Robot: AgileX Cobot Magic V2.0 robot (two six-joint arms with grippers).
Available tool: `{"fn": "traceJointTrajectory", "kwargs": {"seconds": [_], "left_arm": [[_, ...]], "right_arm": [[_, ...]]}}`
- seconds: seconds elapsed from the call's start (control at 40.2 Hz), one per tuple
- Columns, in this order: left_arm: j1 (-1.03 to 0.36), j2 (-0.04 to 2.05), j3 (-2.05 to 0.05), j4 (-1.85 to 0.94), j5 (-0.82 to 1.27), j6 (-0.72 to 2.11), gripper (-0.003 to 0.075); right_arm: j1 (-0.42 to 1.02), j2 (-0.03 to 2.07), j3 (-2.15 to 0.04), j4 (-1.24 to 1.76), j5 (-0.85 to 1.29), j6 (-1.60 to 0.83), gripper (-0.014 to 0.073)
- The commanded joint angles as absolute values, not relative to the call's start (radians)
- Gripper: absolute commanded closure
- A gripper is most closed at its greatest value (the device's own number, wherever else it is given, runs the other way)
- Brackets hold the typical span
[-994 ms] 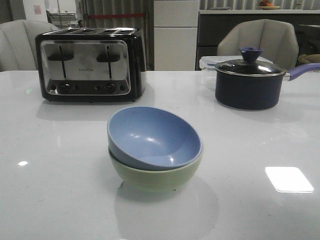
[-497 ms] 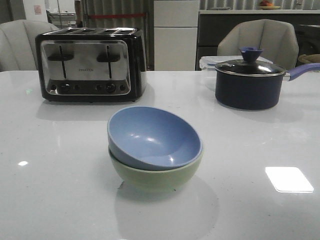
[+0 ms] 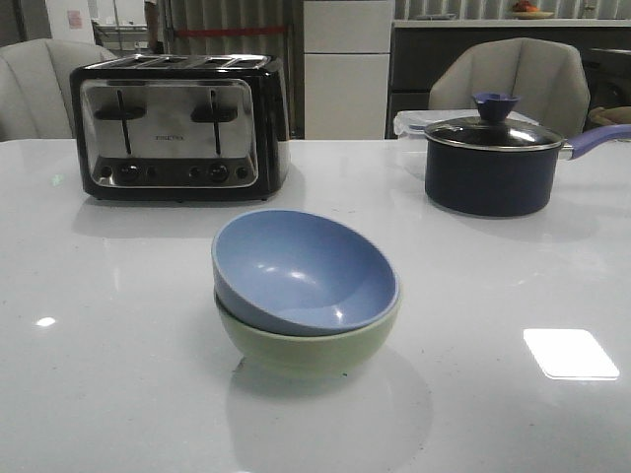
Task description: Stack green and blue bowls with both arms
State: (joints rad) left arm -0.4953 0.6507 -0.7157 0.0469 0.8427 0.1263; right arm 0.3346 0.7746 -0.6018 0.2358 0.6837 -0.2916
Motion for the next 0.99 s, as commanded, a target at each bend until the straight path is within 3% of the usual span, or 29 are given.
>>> {"fn": "traceJointTrajectory", "kwargs": {"seconds": [0.0,0.224,0.447,0.969], "left_arm": [[-0.427,0.598,-0.722,0.067,0.717,0.123,0.0624],[-0.153,0.345,-0.518,-0.006,0.388,0.123,0.0624],[-0.003,0.087,-0.303,-0.114,0.235,0.123,0.0624],[-0.009,-0.026,0.01,-0.027,-0.067,-0.011,0.0624]], "right_arm": [[0.325,0.767,-0.629,0.251,0.623,-0.289,0.0536],[0.325,0.767,-0.629,0.251,0.622,-0.289,0.0536],[0.325,0.767,-0.629,0.251,0.623,-0.289,0.0536],[0.325,0.767,-0.629,0.251,0.623,-0.289,0.0536]]}}
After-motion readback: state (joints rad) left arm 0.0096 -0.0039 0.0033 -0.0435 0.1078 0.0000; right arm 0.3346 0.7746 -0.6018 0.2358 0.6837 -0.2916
